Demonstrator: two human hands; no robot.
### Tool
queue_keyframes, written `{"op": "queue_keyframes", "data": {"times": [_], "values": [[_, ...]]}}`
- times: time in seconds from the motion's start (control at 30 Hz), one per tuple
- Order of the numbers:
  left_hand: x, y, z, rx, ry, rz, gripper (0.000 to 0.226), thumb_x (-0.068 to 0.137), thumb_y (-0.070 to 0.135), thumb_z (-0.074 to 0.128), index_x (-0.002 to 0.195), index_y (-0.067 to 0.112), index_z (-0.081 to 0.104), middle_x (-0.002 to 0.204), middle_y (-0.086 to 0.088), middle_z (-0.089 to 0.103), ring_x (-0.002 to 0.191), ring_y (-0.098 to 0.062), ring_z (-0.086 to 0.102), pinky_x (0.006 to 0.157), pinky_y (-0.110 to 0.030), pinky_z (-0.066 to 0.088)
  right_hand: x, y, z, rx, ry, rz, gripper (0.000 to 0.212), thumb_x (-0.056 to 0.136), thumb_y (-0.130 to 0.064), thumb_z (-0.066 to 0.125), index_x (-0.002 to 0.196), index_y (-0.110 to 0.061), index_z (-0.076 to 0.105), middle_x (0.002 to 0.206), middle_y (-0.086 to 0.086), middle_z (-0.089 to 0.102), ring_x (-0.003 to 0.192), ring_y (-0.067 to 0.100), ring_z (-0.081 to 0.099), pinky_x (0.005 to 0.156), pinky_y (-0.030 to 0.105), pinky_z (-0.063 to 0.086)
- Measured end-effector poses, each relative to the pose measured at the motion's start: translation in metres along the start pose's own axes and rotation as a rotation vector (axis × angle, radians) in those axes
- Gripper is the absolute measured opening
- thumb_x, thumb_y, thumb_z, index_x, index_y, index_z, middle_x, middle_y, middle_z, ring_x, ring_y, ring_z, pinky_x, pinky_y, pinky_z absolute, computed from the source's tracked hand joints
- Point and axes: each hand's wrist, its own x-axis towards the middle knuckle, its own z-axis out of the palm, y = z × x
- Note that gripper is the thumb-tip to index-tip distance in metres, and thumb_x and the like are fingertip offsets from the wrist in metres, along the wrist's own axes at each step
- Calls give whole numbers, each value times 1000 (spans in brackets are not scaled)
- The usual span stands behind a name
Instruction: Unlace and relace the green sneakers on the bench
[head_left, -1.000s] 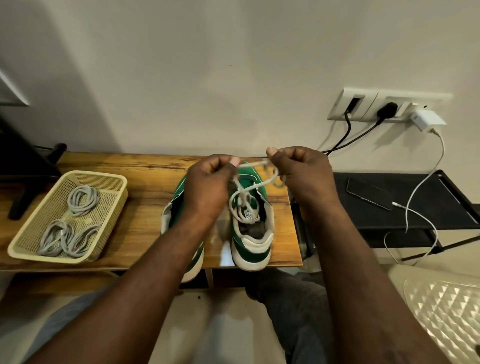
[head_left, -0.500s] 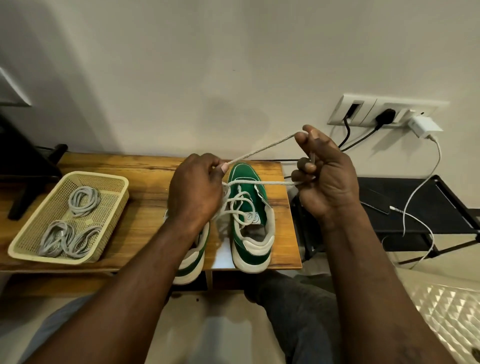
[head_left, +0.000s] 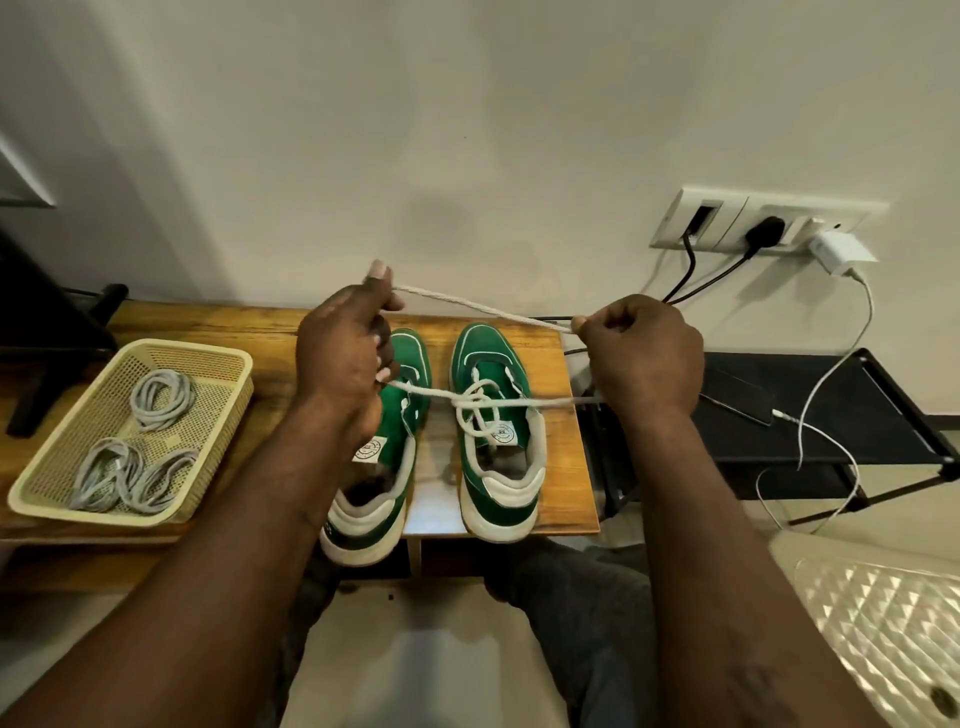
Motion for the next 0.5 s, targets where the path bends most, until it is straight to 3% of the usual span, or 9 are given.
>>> {"op": "queue_keyframes", "data": {"times": [0.07, 0.13, 0.17, 0.2, 0.23, 0.27, 0.3, 0.37, 0.5], "values": [[-6, 1, 6, 293, -4, 125, 30, 100, 39, 69, 81, 17, 75, 55, 10, 60, 58, -11, 58, 66, -30, 48, 0, -2, 2, -70, 48, -4, 10, 91, -37, 74, 84, -30, 71, 82, -11, 67, 83, 16, 65, 65, 29, 44], [-12, 2, 11, 389, -35, 130, 24, 100, 34, 70, 86, 16, 79, 74, 0, 74, 94, -33, 72, 94, -46, 55, 0, -3, 4, -3, 22, -18, 8, 91, -34, 76, 84, -30, 73, 81, -12, 69, 83, 13, 66, 68, 29, 48], [-14, 2, 12, 369, -74, 68, 24, 100, 33, 69, 92, 13, 80, 78, -6, 70, 96, -44, 67, 95, -52, 55, 0, -4, 5, 81, -19, -31, 8, 91, -33, 78, 85, -29, 75, 80, -13, 70, 82, 10, 67, 69, 28, 49], [-15, 1, 11, 349, -118, -3, 25, 101, 32, 68, 96, 10, 79, 76, -4, 72, 80, -47, 63, 83, -49, 58, 0, -5, 4, 205, -79, -33, 5, 92, -30, 78, 88, -26, 77, 81, -11, 73, 80, 6, 67, 69, 27, 50], [-14, 0, 11, 326, -154, -61, 24, 101, 31, 68, 97, 10, 80, 63, 0, 67, 59, -36, 56, 62, -37, 56, 0, -8, 2, 381, -155, 2, 3, 94, -26, 76, 93, -23, 79, 83, -9, 75, 76, 5, 66, 66, 27, 49], [-14, -1, 11, 298, -160, -93, 23, 101, 30, 68, 97, 11, 80, 60, 8, 59, 52, -21, 44, 51, -27, 42, -1, -13, -1, 581, -235, 75, 7, 96, -20, 73, 100, -20, 79, 88, -5, 78, 70, 5, 64, 61, 26, 46], [-12, -2, 10, 282, -127, -91, 20, 101, 29, 68, 96, 14, 81, 61, 12, 57, 54, -13, 41, 49, -23, 35, -2, -16, -5, 781, -313, 161, 10, 98, -16, 70, 105, -16, 78, 93, -2, 79, 65, 6, 61, 55, 24, 41], [-6, -4, 8, 425, 29, 14, 13, 100, 26, 69, 94, 23, 81, 68, 18, 67, 64, -6, 53, 57, -24, 38, -2, -18, -11, 983, -373, 258, 13, 101, -14, 66, 110, -15, 75, 98, 1, 79, 57, 7, 52, 51, 21, 33], [-2, -7, -1, 857, 247, 333, 22, 98, 20, 67, 117, 29, 74, 112, 6, 72, 101, -14, 66, 71, -23, 46, -1, -13, -8, 735, -286, 176, 10, 100, -16, 68, 105, -14, 76, 94, 2, 81, 57, 9, 51, 55, 29, 44]]}}
